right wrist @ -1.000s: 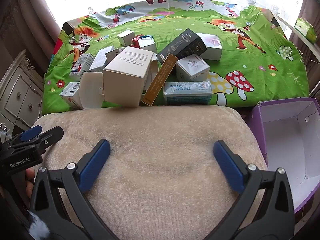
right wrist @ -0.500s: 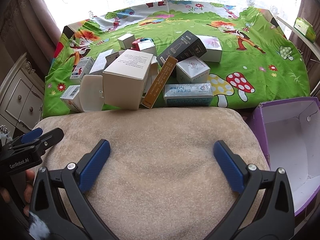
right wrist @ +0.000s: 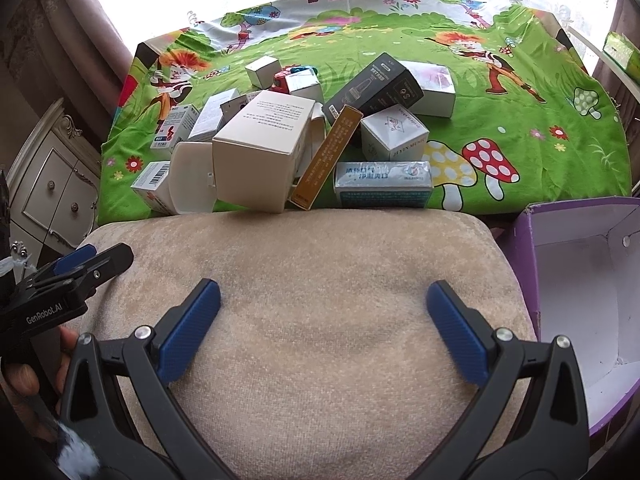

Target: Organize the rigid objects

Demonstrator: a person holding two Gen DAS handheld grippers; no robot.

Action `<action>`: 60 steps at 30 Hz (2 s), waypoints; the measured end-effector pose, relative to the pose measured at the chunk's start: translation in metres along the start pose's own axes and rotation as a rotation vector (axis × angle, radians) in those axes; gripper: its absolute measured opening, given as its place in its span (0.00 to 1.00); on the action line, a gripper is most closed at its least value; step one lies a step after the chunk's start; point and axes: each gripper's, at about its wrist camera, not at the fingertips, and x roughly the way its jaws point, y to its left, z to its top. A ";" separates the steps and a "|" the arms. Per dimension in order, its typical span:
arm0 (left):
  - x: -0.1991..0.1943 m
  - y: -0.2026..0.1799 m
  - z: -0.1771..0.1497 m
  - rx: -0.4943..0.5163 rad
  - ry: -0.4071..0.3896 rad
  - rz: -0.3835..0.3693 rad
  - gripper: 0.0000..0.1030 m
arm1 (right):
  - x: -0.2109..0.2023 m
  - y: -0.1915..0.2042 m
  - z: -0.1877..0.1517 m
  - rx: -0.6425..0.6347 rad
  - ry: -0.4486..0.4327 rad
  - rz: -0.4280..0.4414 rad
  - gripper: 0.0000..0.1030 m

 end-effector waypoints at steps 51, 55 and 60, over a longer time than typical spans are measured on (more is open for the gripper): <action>0.034 0.000 0.054 0.123 -0.010 0.067 0.67 | 0.026 0.044 0.073 -0.076 -0.156 0.075 0.53; 0.023 0.004 0.054 0.092 -0.058 0.090 0.67 | 0.019 0.043 0.072 -0.073 -0.183 0.084 0.53; 0.009 0.002 0.052 0.074 -0.107 0.064 0.67 | 0.004 0.039 0.068 -0.073 -0.233 0.091 0.53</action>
